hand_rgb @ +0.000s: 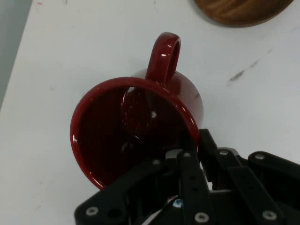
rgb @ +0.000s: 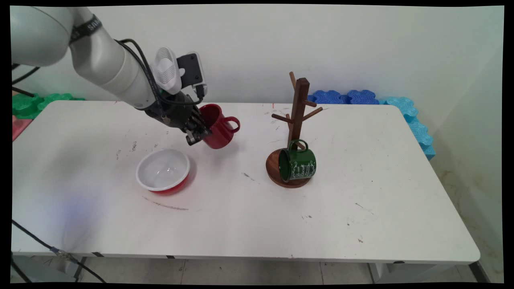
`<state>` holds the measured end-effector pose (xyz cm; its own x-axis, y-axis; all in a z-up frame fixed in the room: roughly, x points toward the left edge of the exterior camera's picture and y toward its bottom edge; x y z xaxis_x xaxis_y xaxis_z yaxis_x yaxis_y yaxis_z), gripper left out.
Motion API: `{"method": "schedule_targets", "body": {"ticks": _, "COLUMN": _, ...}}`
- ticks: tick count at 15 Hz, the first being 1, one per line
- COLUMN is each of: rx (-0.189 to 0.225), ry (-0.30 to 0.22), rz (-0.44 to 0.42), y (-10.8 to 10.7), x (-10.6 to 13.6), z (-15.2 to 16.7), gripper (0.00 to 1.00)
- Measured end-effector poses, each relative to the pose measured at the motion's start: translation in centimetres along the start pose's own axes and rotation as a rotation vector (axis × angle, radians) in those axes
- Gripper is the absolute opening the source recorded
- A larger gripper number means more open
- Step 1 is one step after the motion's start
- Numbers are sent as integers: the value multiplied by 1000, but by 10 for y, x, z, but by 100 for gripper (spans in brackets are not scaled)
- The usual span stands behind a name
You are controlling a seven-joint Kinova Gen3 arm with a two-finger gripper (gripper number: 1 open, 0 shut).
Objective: Place the picked object on the table
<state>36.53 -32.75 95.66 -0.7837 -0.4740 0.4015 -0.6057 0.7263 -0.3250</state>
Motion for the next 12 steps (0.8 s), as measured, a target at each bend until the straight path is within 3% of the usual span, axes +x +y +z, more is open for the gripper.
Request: {"method": "schedule_targets", "body": {"ticks": 12, "rx": 34, "ry": -44, "rz": 29, "y": -9, "x": -7, "z": 42, "gripper": 0}}
